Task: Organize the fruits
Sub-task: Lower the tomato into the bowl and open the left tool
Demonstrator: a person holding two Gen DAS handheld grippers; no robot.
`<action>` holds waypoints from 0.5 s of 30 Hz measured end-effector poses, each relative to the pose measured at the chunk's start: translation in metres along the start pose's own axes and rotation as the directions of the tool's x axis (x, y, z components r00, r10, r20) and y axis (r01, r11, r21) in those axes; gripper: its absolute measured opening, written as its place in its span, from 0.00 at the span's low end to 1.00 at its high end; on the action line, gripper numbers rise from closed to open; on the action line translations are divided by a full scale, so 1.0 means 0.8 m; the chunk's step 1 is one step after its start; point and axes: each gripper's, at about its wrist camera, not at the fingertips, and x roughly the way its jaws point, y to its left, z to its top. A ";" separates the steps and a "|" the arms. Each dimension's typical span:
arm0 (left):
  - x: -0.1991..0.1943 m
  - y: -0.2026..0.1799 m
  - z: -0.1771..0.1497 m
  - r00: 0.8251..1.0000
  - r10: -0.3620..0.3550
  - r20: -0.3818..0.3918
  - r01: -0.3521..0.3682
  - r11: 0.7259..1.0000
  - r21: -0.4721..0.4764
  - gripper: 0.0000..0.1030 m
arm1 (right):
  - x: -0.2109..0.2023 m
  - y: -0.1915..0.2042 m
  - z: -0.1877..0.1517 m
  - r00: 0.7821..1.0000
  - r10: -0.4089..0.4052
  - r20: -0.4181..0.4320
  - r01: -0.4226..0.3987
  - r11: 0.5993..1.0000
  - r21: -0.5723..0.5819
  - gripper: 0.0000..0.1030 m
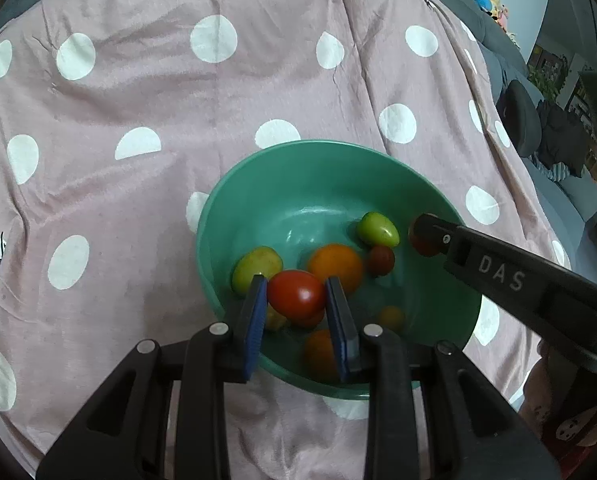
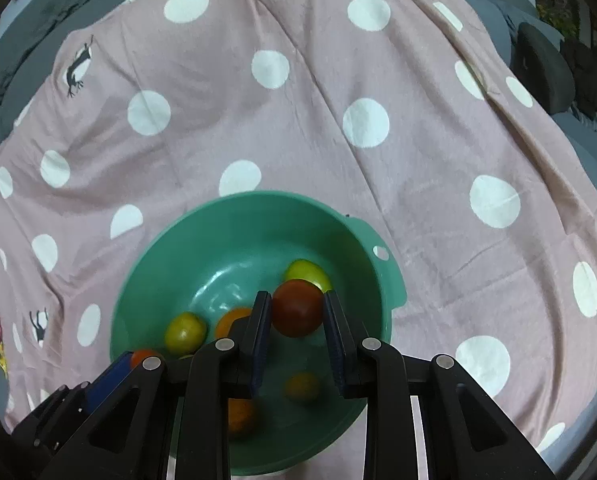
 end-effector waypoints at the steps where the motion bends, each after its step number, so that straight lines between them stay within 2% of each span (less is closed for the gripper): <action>1: 0.001 -0.001 0.000 1.000 0.001 -0.004 -0.001 1.000 0.002 0.28 | 0.002 0.000 0.000 1.000 -0.003 -0.006 0.003 1.000 -0.002 0.28; 15: 0.013 -0.008 -0.002 1.000 0.006 -0.022 -0.006 1.000 0.012 0.28 | 0.021 -0.002 -0.002 0.998 -0.039 -0.057 0.039 0.999 -0.016 0.28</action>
